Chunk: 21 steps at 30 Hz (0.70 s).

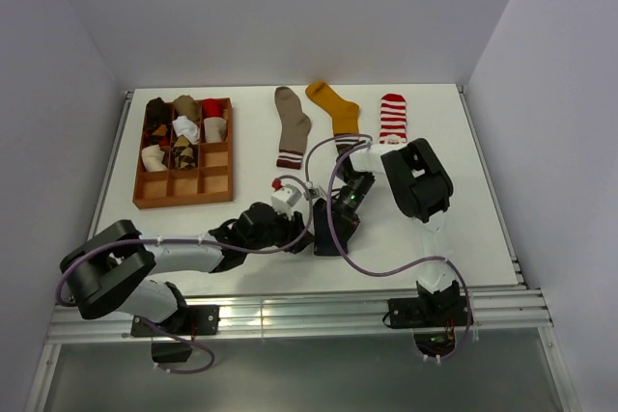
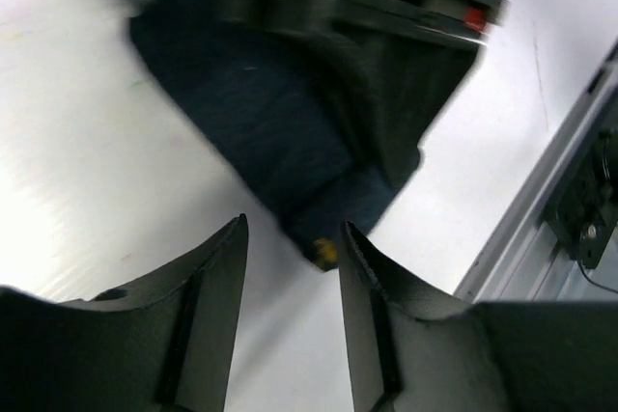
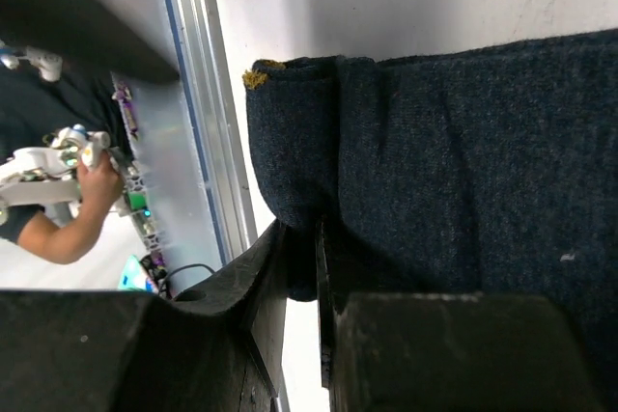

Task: Roll the socks
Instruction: Roll the sock at the center of the board.

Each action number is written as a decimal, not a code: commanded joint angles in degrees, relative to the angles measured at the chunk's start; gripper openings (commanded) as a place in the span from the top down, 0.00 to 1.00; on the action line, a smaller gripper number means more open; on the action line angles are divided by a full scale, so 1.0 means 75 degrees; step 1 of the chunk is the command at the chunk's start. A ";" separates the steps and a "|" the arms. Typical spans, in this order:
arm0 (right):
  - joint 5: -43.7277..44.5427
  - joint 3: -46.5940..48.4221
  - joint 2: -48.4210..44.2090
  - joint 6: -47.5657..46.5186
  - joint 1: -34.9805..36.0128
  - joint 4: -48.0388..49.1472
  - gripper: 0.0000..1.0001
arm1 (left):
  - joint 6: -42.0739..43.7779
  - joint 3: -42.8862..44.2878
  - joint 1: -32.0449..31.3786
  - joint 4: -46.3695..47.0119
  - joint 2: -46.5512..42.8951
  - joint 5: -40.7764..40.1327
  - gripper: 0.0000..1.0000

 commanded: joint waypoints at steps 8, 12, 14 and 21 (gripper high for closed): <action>0.0146 0.0474 0.0540 -0.0048 -0.0123 -0.0360 0.81 | 0.0838 0.1290 -0.1000 0.0839 0.1630 -0.0184 0.51; 0.0111 0.0509 0.0494 -0.0025 -0.0170 -0.0419 0.81 | 0.0791 0.1373 -0.1059 0.1015 0.2029 0.0016 0.52; 0.0134 0.0509 0.0470 -0.0001 -0.0194 -0.0419 0.81 | 0.0780 0.1373 -0.1059 0.0968 0.2135 -0.0077 0.53; 0.0298 0.0509 0.0493 0.0092 -0.0322 -0.0302 0.81 | 0.0791 0.1221 -0.1059 0.0851 0.2147 -0.0043 0.55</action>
